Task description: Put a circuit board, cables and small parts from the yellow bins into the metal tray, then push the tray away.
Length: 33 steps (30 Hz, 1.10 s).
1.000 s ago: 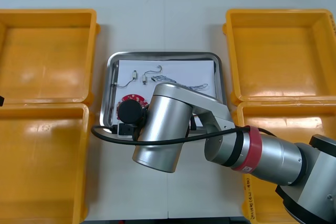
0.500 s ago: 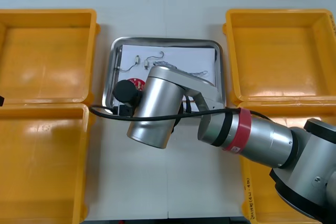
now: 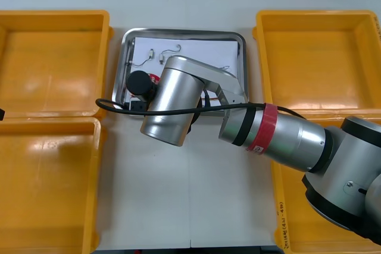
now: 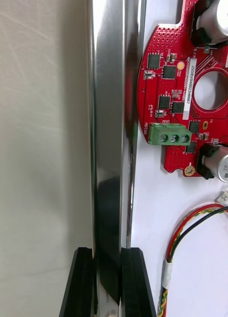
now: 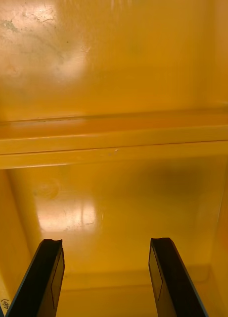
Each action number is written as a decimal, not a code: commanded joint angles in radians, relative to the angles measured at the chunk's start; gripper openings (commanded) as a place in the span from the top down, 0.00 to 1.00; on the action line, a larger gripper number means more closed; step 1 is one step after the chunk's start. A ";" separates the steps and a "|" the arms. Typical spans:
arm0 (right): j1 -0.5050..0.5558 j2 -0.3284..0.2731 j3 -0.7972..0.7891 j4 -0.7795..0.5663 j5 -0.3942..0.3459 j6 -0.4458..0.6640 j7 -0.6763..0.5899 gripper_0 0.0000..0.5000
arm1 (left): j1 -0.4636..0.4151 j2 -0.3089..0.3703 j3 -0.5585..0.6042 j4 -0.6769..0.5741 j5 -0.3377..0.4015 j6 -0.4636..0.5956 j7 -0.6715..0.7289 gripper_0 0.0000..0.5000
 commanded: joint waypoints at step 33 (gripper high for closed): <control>-0.137 0.017 -0.112 0.242 0.072 -0.300 0.116 1.00 | 0.019 0.049 0.030 -0.024 0.008 0.006 -0.014 0.00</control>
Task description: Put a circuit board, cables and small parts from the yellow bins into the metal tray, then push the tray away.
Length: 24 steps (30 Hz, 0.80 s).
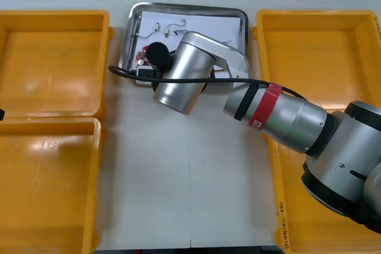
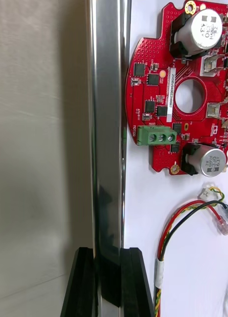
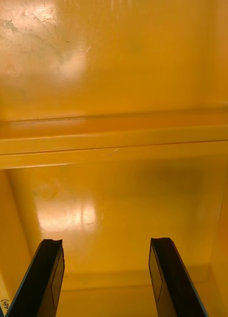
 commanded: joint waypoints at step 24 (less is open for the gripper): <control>-0.093 0.011 -0.035 0.104 0.030 -0.194 0.085 1.00 | 0.019 0.049 0.030 -0.024 0.008 0.006 -0.014 0.00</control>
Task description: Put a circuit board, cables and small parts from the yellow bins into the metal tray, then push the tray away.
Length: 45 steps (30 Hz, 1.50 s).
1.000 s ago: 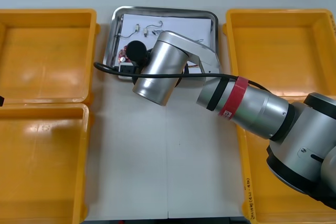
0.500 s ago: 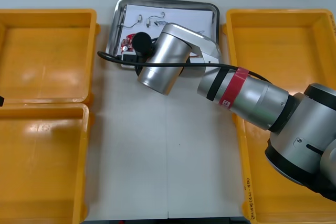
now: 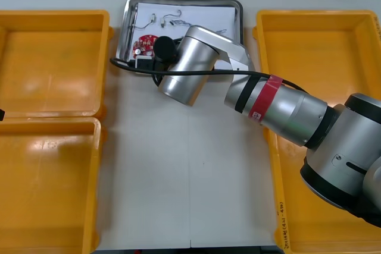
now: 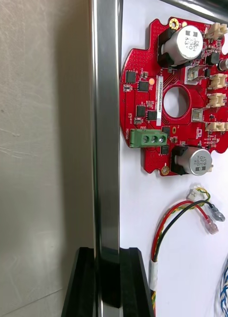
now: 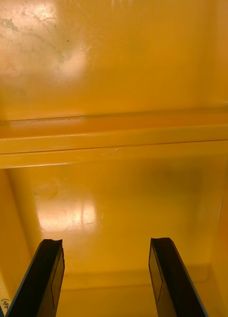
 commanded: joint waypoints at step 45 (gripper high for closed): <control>-0.087 -0.095 -0.162 -0.241 -0.220 0.341 0.119 0.00 | 0.018 0.049 0.030 -0.024 0.008 0.006 -0.014 0.00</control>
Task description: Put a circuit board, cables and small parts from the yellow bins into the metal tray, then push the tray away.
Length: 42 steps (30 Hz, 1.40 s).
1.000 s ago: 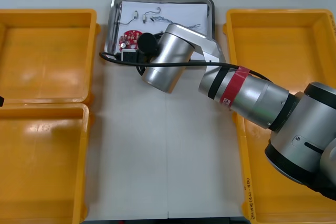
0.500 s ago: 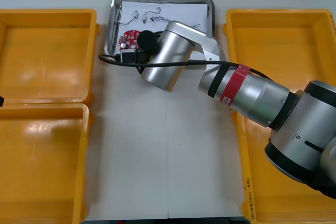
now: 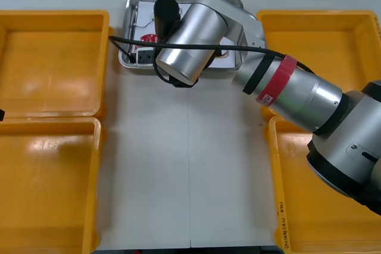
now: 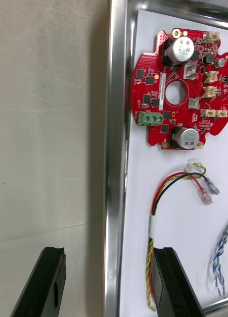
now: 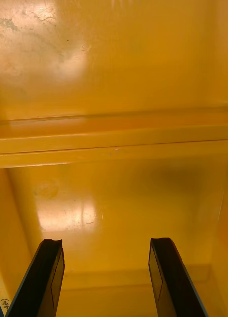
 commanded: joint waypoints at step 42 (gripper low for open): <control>0.520 -0.464 -0.240 -0.956 -0.300 0.443 -0.956 0.00 | 0.017 0.049 0.030 -0.024 0.008 0.006 -0.014 0.00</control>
